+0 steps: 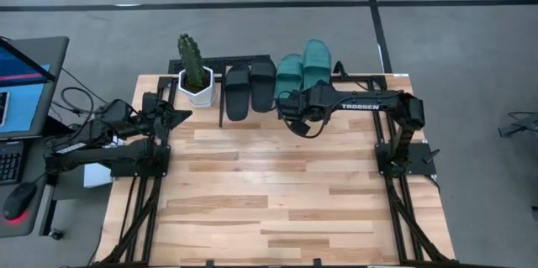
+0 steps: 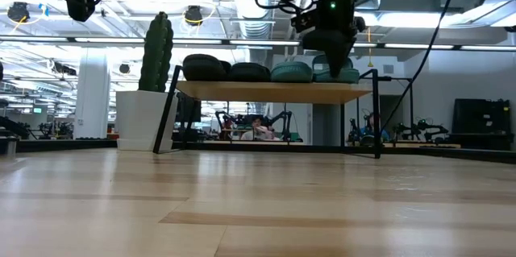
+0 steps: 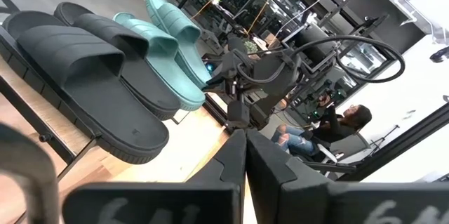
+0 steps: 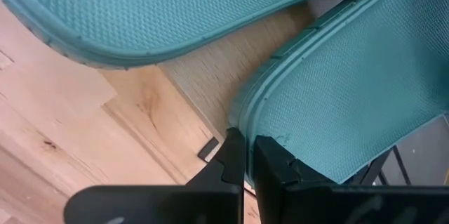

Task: Pick and place slides into the shelf
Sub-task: Put the green slide on the shelf

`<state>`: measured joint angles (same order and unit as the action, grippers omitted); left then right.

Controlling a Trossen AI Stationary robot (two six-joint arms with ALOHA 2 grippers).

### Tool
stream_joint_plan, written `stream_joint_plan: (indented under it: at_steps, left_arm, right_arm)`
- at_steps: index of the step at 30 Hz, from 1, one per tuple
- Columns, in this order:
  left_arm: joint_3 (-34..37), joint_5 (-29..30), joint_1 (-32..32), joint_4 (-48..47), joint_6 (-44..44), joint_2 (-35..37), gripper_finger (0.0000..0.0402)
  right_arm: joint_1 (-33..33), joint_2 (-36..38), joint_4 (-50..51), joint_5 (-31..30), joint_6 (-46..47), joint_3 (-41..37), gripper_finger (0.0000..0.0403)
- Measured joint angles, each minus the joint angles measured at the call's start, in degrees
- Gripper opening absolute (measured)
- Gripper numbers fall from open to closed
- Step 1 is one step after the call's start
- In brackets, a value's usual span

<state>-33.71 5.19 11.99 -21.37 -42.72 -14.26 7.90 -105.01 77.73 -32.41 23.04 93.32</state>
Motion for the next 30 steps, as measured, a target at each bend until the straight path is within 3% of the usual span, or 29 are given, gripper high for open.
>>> stream_joint_plan:
  at_steps: [10,30]
  left_arm:
    - [0.0,0.0,0.0,0.0,0.0,0.0,0.0000]
    - [0.0,0.0,0.0,-0.3,-0.1,0.0,0.0000]
  right_arm:
    - [-0.4,0.1,0.0,-0.6,0.2,0.1,0.0013]
    - [-1.9,0.1,-0.3,-0.7,-1.4,0.1,0.0174]
